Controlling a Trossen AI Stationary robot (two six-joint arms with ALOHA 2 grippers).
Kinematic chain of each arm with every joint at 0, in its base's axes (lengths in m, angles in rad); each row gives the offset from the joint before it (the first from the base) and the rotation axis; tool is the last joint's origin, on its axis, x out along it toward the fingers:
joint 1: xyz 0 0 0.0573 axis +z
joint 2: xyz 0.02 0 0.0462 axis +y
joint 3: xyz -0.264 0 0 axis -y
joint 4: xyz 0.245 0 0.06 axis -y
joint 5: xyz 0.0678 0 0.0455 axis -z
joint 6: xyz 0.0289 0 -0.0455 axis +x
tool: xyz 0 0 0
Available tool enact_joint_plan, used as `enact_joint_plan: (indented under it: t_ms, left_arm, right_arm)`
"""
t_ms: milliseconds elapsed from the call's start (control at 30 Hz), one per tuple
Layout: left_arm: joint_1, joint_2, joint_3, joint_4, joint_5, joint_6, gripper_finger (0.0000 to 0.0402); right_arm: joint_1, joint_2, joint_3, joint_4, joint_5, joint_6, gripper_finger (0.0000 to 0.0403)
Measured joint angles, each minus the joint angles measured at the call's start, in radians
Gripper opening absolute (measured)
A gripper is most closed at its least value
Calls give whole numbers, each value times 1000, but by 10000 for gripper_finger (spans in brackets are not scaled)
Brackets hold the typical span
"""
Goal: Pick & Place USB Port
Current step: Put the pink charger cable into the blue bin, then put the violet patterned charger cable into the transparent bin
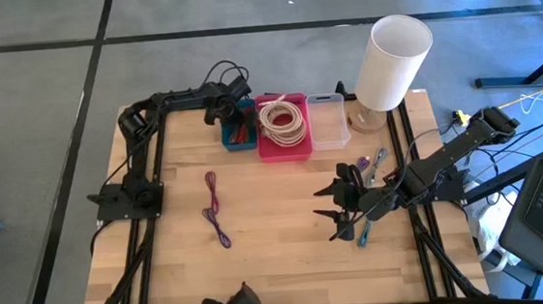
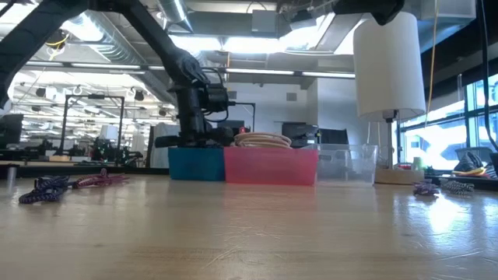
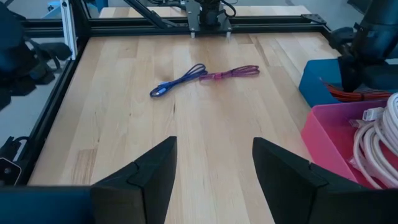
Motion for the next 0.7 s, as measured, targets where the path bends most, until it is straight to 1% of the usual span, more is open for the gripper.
enact_joint_plan:
  t_ms: [200, 333, 533, 633, 700]
  left_arm:
    - [0, -35, 0, -23, -2, 6, 64]
    - [0, -63, 0, -27, -4, 12, 83]
    - [-3, -126, 0, -34, 8, 27, 98]
    - [-9, -191, 0, -52, 24, 64, 99]
    - [-22, -247, 0, -83, 14, 98, 99]
  right_arm:
    - [0, 0, 0, -12, -3, 1, 213]
    - [0, 0, 0, -13, -3, 17, 213]
    - [0, 0, 0, -23, -3, 24, 213]
    - [0, 0, 0, -23, -3, 23, 213]
    - [0, 0, 0, -24, -3, 23, 213]
